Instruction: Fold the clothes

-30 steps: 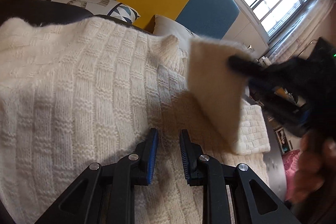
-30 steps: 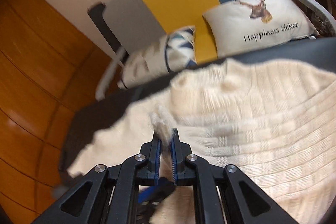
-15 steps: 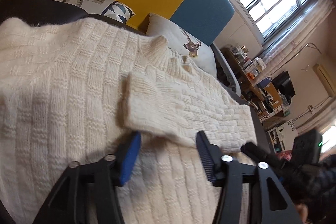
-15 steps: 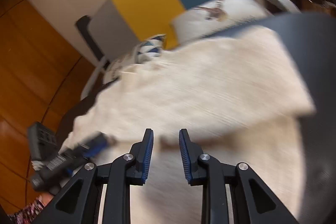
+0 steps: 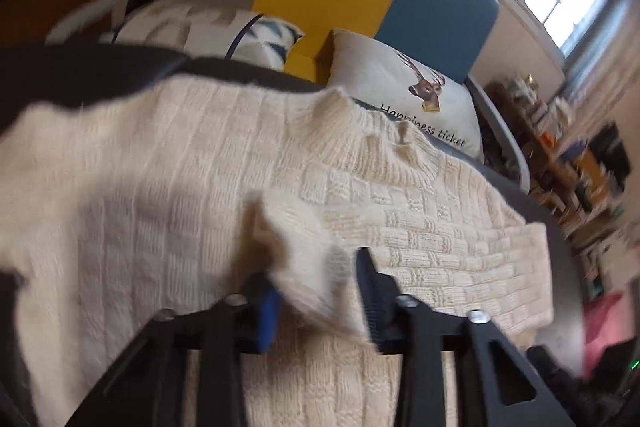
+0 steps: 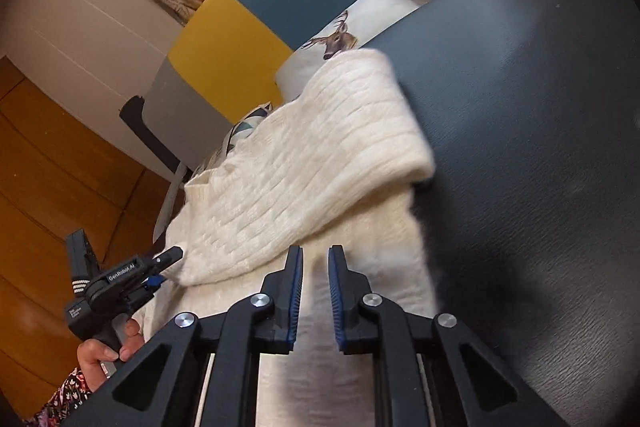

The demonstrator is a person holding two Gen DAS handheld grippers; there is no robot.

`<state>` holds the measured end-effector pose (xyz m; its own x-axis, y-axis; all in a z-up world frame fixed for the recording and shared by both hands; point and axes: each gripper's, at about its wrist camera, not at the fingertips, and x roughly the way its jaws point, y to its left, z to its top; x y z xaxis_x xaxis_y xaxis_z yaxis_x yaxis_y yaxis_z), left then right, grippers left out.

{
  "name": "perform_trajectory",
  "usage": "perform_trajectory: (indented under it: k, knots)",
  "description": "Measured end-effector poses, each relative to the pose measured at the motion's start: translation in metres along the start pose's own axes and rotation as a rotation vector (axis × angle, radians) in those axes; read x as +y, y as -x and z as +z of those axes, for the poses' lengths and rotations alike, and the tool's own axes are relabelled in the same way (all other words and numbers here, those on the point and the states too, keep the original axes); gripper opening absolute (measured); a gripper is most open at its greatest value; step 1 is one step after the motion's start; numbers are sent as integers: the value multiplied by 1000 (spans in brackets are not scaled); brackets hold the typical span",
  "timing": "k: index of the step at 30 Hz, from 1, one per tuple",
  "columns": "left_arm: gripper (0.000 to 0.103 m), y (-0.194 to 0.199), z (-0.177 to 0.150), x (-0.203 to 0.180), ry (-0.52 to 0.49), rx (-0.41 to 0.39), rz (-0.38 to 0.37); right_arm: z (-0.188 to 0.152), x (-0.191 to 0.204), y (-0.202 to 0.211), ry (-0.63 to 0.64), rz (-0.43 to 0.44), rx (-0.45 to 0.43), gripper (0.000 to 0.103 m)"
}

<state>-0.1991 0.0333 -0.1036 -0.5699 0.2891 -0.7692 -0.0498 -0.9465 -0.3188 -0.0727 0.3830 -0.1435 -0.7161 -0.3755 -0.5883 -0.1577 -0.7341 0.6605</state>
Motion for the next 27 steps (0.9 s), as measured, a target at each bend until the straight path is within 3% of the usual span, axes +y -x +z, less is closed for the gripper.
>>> perform_trajectory:
  k: [1, 3, 14, 18, 21, 27]
  knots:
    - [14, 1, 2, -3, -17, -7, -4, 2, -2, 0, -1, -11, 12, 12]
    - [9, 3, 8, -8, -27, -17, -16, 5, -4, -2, -3, -16, 22, 12]
    - [8, 47, 55, -11, 45, -95, -202, 23, 5, -21, 71, -88, 47, 9]
    - [8, 53, 64, 0, 64, -123, -190, 29, 5, -25, 102, -127, 49, 9]
    - [8, 47, 64, 9, 71, -102, -179, 36, 3, -27, 99, -140, 44, 7]
    - [8, 30, 52, 23, 77, -73, -147, 44, -8, -28, -9, -109, 8, 7]
